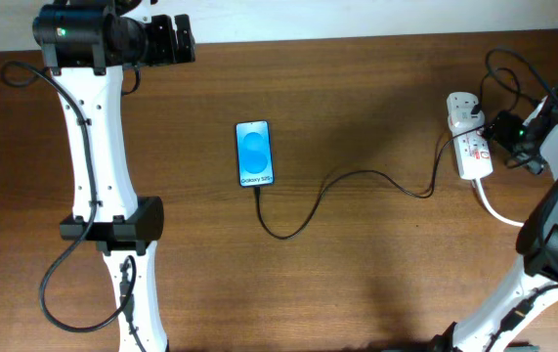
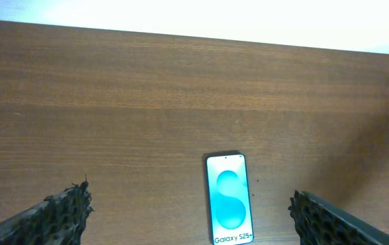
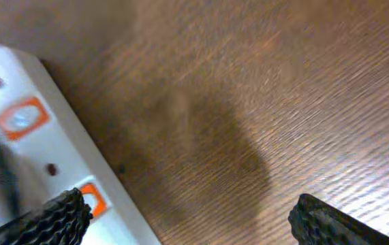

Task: Plug charger to phone and switch on socket

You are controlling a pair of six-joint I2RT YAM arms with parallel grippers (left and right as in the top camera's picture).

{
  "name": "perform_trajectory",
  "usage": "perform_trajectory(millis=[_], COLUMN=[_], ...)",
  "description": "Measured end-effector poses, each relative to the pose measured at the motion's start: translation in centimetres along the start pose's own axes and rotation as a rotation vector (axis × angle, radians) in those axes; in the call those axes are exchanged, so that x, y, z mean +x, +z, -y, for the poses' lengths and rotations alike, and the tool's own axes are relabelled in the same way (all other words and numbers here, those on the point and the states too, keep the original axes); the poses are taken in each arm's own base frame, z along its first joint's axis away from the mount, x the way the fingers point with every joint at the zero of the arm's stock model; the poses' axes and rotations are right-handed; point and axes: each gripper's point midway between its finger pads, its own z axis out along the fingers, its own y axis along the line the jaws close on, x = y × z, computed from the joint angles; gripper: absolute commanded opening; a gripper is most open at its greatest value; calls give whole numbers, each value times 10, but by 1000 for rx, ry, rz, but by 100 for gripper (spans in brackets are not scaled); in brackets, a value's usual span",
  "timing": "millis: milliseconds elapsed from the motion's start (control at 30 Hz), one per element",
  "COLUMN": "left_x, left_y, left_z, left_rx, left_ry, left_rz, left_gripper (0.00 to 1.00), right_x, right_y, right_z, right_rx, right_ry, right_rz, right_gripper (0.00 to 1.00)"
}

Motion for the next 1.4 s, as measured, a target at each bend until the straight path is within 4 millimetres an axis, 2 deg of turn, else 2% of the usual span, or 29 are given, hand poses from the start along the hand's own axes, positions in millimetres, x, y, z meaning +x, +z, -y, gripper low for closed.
perform_trajectory(millis=[900, 1167, 1267, 1400], left_x=[0, 0, 0, 0], left_y=[0, 0, 0, 0], left_z=[0, 0, 0, 0], left_rx=[0, 0, 0, 0], left_ry=[0, 0, 0, 0], left_rz=[0, 0, 0, 0], left_gripper=[99, 99, 99, 99], right_x=[7, 19, 16, 10], right_y=[2, 1, -1, -3], right_z=[-12, -16, -7, 17], right_rx=[-78, -91, -95, -75], right_ry=[-1, 0, 22, 67], right_rz=[-38, -86, -83, -71], right_gripper=[98, 98, 98, 98])
